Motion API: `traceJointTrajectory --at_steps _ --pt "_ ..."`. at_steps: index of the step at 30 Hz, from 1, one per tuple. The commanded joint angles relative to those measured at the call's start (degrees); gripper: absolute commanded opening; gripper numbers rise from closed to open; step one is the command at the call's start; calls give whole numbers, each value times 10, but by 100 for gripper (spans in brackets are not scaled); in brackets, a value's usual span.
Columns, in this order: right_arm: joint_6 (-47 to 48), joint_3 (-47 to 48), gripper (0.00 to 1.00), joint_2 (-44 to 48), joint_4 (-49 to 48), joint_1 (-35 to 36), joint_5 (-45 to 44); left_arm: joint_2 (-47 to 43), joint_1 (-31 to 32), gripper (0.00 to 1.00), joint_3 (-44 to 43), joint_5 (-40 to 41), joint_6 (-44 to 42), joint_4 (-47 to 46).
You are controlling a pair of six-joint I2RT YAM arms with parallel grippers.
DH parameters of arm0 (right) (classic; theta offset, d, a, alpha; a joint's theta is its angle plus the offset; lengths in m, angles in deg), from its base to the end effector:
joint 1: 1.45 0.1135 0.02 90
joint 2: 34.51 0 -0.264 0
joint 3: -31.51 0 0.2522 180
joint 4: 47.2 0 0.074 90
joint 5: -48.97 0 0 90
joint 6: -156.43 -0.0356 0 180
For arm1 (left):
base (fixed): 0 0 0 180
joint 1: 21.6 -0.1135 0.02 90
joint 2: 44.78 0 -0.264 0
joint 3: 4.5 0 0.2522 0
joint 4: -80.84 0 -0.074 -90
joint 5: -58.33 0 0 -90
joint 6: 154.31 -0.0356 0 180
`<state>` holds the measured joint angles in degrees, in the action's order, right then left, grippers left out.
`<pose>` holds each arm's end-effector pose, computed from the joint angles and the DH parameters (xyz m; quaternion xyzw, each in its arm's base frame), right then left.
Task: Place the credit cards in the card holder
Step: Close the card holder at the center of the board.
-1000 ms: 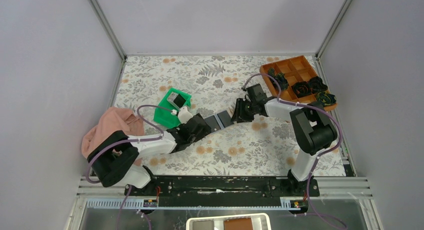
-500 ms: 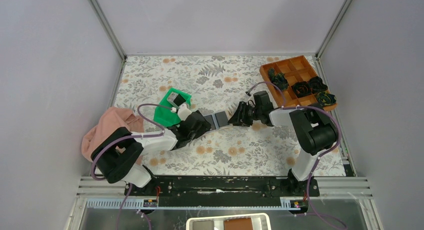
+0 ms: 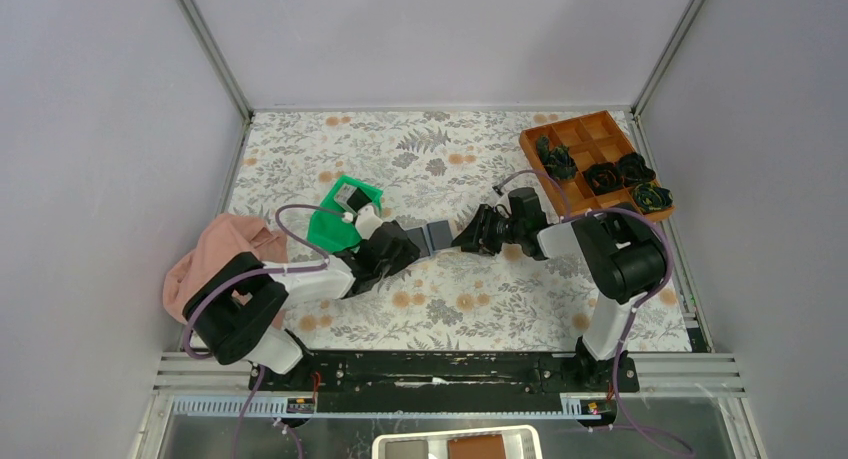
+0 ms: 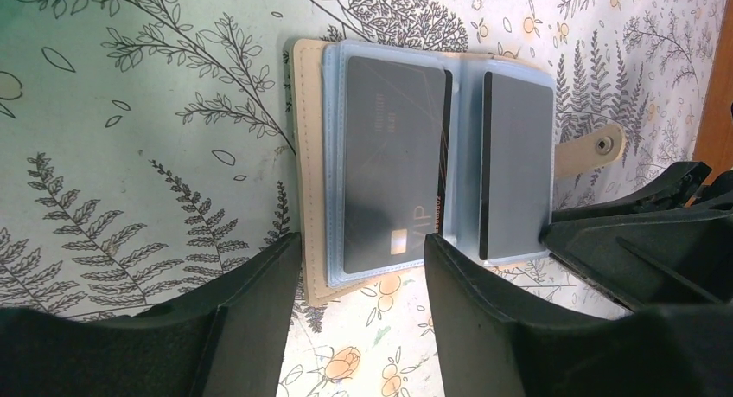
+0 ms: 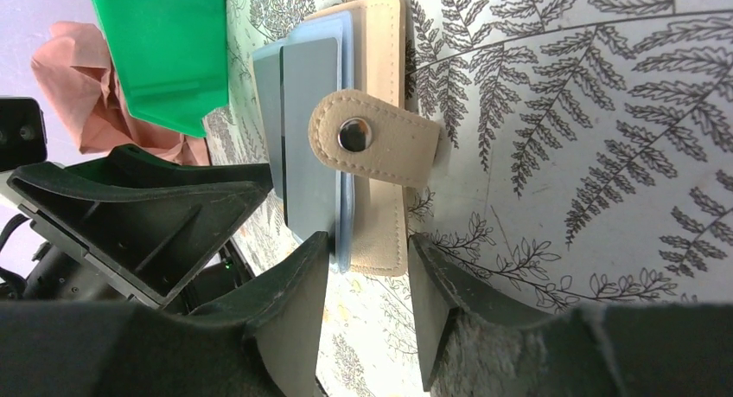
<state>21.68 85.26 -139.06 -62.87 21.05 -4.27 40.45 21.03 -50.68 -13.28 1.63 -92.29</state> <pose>0.2963 0.1458 0.1146 0.0200 0.8545 0.4752 0.2091 0.2054 -0.1738 0.1403 -0.2436 0.8840 -0.2143 0.3365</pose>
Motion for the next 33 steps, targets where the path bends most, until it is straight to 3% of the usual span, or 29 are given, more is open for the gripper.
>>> traceJointTrajectory --at_steps 1,6,19,33 --pt "-29 -5 46 -9 -62 6 23 26 -8 61 -1 -17 -20 20" --pt "-57 -17 46 2 -115 6 31 44 -10 59 -17 -24 -28 41" --pt "-48 5 46 51 -98 6 18 49 -22 57 -21 -23 -39 64" --pt "13 61 45 5 2 19 2 53 -27 56 -33 -33 -47 62"
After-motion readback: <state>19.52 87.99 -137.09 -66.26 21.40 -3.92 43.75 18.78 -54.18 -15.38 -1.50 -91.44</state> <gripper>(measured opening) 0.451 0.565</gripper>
